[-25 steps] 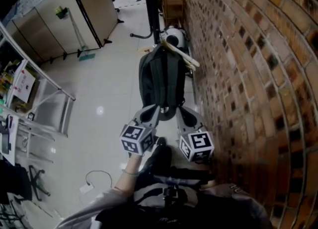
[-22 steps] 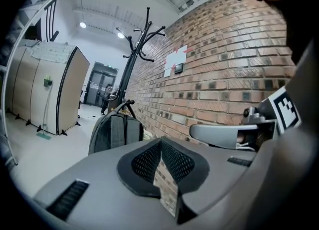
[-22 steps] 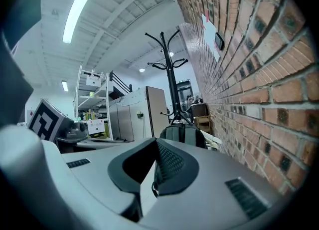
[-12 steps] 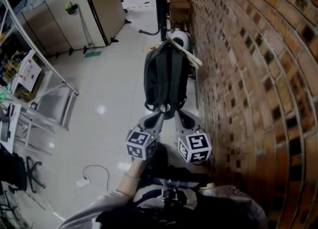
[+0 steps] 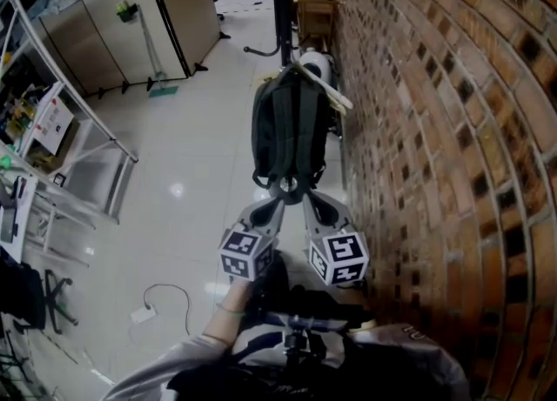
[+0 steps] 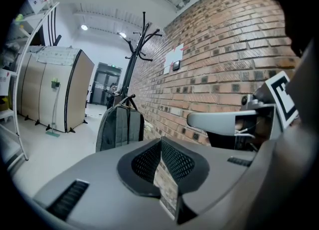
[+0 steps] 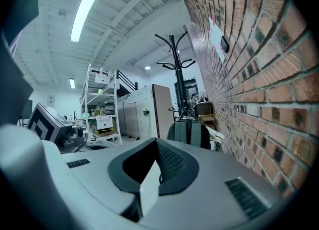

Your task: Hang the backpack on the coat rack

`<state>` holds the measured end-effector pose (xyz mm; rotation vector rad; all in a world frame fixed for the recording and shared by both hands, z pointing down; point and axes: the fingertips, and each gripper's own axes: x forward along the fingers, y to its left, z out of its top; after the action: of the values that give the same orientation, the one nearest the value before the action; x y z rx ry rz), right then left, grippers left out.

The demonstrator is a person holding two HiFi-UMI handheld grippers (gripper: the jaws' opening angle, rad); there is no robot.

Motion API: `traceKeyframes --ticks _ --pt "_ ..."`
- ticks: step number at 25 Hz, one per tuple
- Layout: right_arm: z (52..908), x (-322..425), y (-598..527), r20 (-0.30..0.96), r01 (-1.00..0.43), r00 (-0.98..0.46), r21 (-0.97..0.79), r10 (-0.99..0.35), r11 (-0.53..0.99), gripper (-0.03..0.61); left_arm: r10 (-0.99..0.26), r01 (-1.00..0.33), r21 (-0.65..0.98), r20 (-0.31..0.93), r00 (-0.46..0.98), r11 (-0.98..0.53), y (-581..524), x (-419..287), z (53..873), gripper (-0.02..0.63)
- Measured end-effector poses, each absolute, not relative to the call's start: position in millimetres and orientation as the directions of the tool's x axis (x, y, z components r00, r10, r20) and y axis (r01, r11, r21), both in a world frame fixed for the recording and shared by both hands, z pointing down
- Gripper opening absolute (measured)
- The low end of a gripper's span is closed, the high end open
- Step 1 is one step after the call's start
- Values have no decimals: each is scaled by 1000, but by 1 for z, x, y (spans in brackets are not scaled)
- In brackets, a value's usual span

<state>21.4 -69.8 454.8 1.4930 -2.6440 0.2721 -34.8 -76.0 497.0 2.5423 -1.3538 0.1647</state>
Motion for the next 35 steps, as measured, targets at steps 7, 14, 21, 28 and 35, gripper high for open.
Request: traceKeyframes --ticks 7,14,21,28,35 --pt "458 23 -64 175 -856 -516 -104 -838 506 9 -795 -824 179 221 565 -537 -72 -34 502 0" --pt "460 27 -63 180 -864 -503 -100 -845 493 9 -790 -821 190 226 571 -539 -70 -32 506 0" --pt "462 25 -67 184 -860 -510 -100 -840 500 9 -790 -821 196 227 570 -536 -70 -33 508 0" --pt "468 19 -70 195 -851 -525 -98 -829 516 9 -792 -826 200 237 563 -528 -71 -35 512 0" --pt "468 19 -70 199 -851 -525 -104 -828 515 9 -790 -824 202 237 566 -529 -73 -33 511 0"
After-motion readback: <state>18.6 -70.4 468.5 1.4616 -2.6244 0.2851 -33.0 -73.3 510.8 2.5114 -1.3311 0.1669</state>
